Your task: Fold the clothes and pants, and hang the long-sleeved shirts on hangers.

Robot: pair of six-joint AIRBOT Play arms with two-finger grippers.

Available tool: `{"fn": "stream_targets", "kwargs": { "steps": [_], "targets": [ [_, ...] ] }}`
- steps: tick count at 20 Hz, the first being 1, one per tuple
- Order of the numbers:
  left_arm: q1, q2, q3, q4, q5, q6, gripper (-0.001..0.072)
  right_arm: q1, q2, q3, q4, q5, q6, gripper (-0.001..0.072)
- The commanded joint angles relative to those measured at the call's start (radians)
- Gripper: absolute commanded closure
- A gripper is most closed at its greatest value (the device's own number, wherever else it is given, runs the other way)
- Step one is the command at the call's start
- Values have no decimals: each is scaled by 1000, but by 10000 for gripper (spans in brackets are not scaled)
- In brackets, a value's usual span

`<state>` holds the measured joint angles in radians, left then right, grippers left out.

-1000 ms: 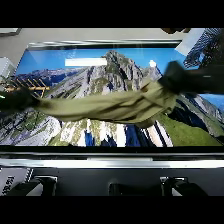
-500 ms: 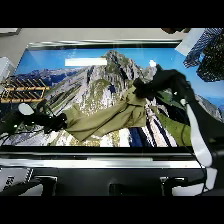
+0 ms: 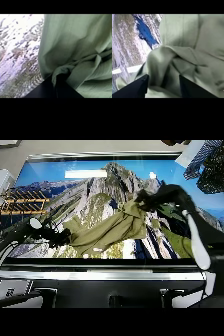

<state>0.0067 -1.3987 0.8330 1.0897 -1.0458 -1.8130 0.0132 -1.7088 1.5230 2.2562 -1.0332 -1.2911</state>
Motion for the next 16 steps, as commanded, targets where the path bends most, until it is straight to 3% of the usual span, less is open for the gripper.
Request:
{"fn": "stream_targets", "kwargs": {
  "steps": [1, 5, 7, 10, 16],
  "targets": [
    [0, -4, -1, 2, -17, 11, 690, -155, 90, -2, -51, -264, -135, 254],
    [0, -4, -1, 2, -39, 33, 690, -248, 201, -187, -105, -381, -197, 212],
    [0, -4, -1, 1, -42, 33, 690, -238, 246, -339, -83, -331, -227, 160],
    [0, -4, -1, 2, -46, 33, 690, -222, 289, -505, -31, -232, -259, 161],
    [0, -4, -1, 2, -47, 33, 690, -238, 342, -527, -43, -61, -228, 161]
  ]
}}
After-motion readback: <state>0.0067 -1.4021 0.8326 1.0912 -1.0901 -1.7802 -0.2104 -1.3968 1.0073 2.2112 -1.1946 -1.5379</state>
